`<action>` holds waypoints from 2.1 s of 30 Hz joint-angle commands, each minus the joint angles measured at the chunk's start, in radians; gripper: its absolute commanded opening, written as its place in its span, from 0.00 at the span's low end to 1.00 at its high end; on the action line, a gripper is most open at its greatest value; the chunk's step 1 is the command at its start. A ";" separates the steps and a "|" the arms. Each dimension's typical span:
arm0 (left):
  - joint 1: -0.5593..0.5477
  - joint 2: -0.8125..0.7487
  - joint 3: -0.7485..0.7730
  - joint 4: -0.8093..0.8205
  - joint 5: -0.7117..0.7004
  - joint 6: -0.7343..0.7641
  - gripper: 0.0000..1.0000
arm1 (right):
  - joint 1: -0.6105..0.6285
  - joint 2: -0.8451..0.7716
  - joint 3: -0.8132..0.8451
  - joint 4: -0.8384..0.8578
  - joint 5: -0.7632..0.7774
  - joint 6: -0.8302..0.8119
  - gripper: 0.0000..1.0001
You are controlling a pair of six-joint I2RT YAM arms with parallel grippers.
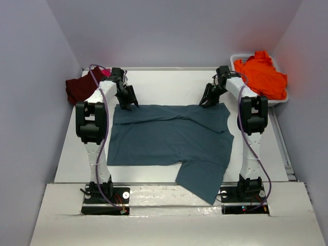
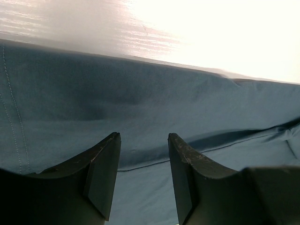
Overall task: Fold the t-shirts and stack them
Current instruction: Fold the tshirt
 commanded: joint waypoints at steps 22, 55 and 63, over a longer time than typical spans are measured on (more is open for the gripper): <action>-0.001 -0.025 -0.008 -0.013 0.002 0.020 0.56 | 0.013 -0.126 -0.124 0.015 -0.045 -0.019 0.34; -0.001 -0.048 -0.031 -0.003 0.011 0.038 0.55 | 0.101 -0.398 -0.372 -0.065 -0.135 -0.065 0.07; -0.001 -0.048 -0.028 -0.008 0.011 0.042 0.56 | 0.162 -0.434 -0.433 -0.077 -0.139 -0.080 0.07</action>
